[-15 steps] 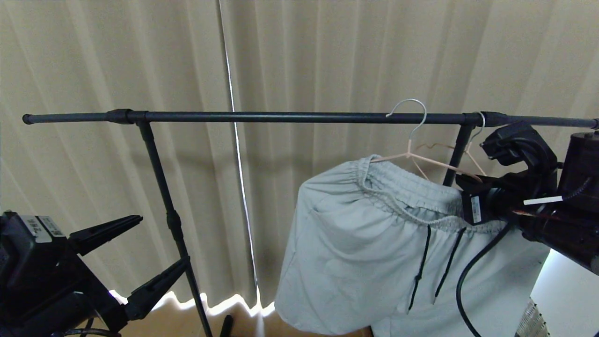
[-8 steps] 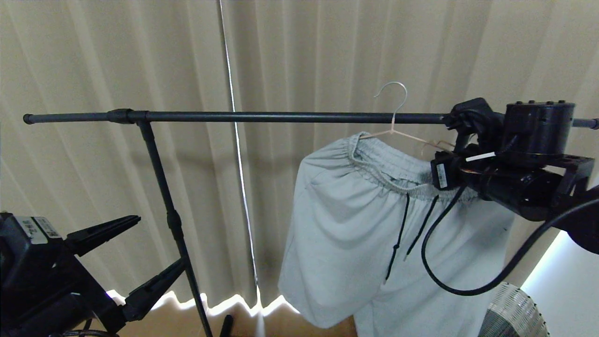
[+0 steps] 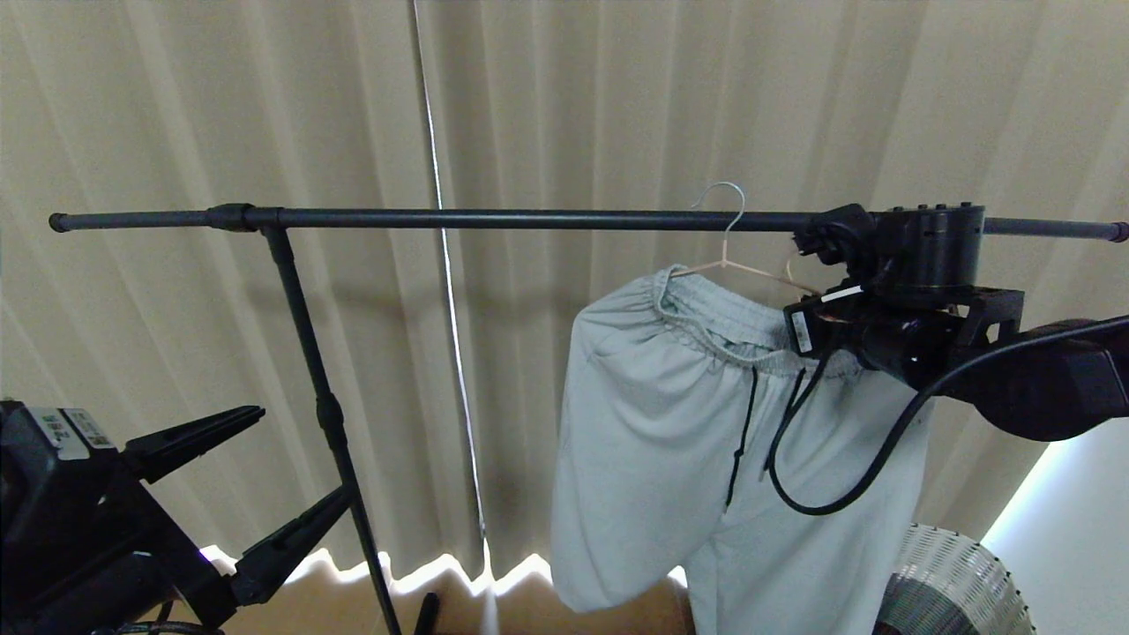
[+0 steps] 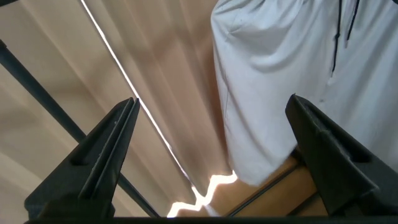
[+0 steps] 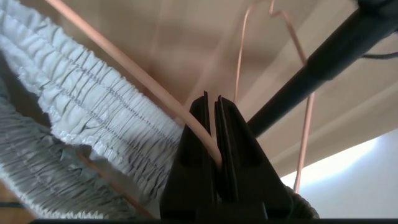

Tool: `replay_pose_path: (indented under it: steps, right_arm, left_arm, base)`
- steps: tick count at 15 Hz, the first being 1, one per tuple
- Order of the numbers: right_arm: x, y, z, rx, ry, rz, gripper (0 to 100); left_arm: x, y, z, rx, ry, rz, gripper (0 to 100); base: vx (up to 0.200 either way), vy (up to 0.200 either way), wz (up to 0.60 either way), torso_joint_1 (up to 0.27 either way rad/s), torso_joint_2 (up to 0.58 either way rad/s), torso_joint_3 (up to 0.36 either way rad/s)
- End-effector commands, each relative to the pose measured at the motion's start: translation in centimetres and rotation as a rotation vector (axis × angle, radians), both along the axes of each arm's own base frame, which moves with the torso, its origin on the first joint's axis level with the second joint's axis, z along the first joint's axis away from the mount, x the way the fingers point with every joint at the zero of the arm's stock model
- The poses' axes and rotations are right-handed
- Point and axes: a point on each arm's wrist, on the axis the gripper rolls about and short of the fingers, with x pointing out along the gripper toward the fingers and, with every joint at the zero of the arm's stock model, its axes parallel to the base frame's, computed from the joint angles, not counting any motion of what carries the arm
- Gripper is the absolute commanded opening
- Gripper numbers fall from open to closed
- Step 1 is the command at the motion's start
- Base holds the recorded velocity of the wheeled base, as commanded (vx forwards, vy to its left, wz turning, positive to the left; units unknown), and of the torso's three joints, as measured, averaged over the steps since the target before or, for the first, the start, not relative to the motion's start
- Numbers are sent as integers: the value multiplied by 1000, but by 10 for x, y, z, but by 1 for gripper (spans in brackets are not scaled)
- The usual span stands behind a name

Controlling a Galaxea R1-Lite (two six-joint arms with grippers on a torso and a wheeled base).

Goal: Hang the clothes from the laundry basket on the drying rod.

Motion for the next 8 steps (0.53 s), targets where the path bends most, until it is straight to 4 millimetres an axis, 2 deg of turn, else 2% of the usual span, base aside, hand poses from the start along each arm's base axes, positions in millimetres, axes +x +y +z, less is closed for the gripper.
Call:
replay_pose_path:
  steps: [1, 8]
  right_arm:
    - [1, 0, -3, -3, 9, 0, 0]
    - [1, 7, -2, -5, 6, 16, 0]
  left_arm:
    - [0, 0, -1, 1, 3, 0, 100]
    - [0, 0, -1, 1, 5, 0, 100]
  base:
    - [0, 0, 0, 0, 0, 0]
    - [0, 0, 0, 0, 0, 0]
